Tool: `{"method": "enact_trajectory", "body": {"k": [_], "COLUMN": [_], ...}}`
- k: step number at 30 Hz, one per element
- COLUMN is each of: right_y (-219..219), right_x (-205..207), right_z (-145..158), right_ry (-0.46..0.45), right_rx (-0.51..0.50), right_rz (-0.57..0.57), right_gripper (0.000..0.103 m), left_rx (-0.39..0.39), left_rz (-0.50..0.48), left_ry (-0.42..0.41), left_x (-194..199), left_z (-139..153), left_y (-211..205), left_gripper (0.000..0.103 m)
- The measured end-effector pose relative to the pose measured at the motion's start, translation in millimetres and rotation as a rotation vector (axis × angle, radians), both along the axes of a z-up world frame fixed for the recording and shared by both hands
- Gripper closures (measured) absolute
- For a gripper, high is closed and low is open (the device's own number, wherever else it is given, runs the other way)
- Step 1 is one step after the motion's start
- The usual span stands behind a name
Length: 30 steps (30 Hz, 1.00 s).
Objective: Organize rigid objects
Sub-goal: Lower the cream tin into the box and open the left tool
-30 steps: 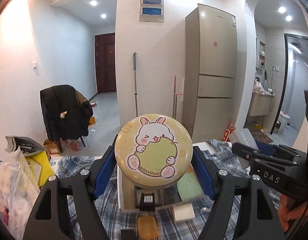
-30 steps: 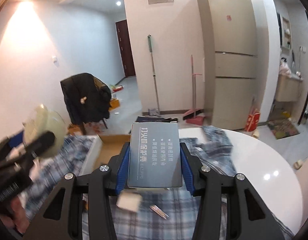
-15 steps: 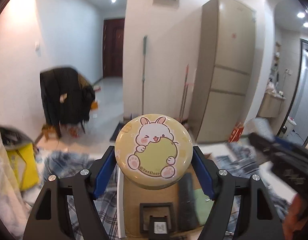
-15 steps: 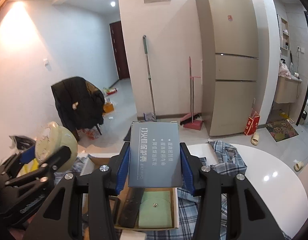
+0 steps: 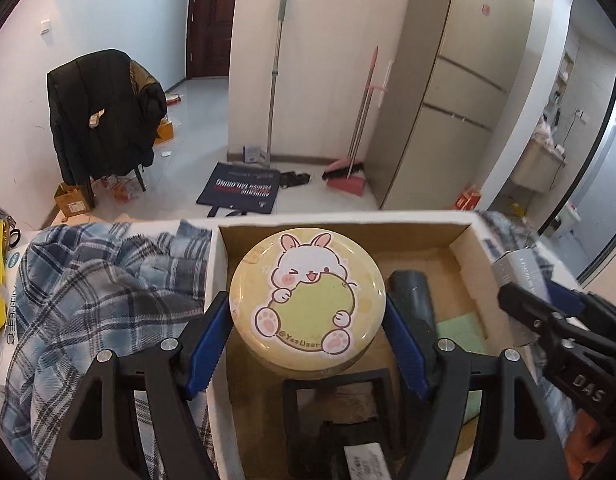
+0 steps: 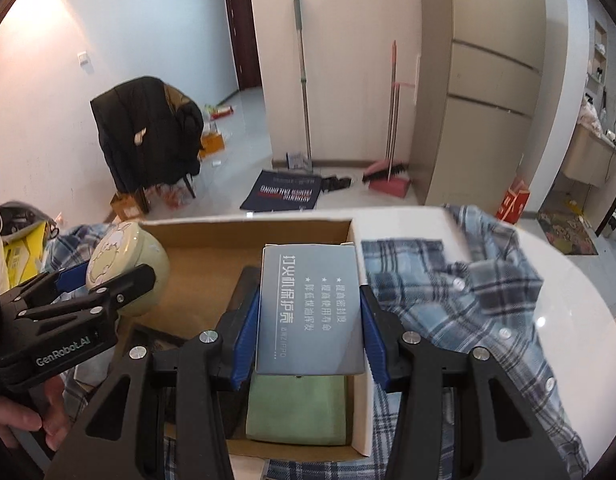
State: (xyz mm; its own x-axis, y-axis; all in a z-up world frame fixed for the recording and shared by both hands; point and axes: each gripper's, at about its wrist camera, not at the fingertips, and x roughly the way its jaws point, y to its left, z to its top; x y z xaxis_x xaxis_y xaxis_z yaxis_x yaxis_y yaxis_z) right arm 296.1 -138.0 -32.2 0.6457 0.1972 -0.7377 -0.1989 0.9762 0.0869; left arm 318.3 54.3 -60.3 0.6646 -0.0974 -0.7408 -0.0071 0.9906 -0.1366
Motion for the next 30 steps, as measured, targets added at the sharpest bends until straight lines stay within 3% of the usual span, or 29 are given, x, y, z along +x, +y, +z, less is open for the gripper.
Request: {"method": "enact_trajectory", "body": {"k": [6,14,16,20,24,25,26,30], "right_y": [3.2,-7.9,-12.6,-17.7,-12.8,-11.7,-10.4,-8.1], "right_x": [-0.6,5.1,6.6,8.4,8.7,8.7,8.8,9.4], "right_z": [-2.0,-4.5,-4.0,-5.8,-7.5,-7.9,-8.5,-13.9], "right_ry": [-0.001,0.024,0.026,0.047,0.056,0.057,0.059,0.08], "right_rx": [-0.015,0.013,0.026,0.055,0.056,0.052,0.05,0.049], "right_rz": [0.003,-0.02,-0.026,-0.02,-0.004,-0.002,0.001,0.004], "right_gripper": [0.057,0.057,0.057,0.057,0.057,0.057,0.057,0.057], "left_rx": [0.063,0.059,0.043,0.027,0.029,0.041,0.059,0.072], "left_rz": [0.009,0.011,0.023,0.034,0.033,0.037,0.048,0.064], "left_ry": [0.029,0.021,-0.011,-0.167,-0.387,-0.432,-0.471,-0.509], "left_x": [9.5,5.1,-1.5,-24.2,-53.8,-60.0,-65.3,-71.3], "left_z": [-16.6,-12.9,-3.8,25.7,56.7,61.7,66.1,73.5], "left_y": [-11.9,-18.8,-16.6,-13.2,-14.0,-15.4,-17.0,-17.3], "left_gripper": [0.027,0.026,0.017,0.015,0.014,0.012,0.0,0.0]}}
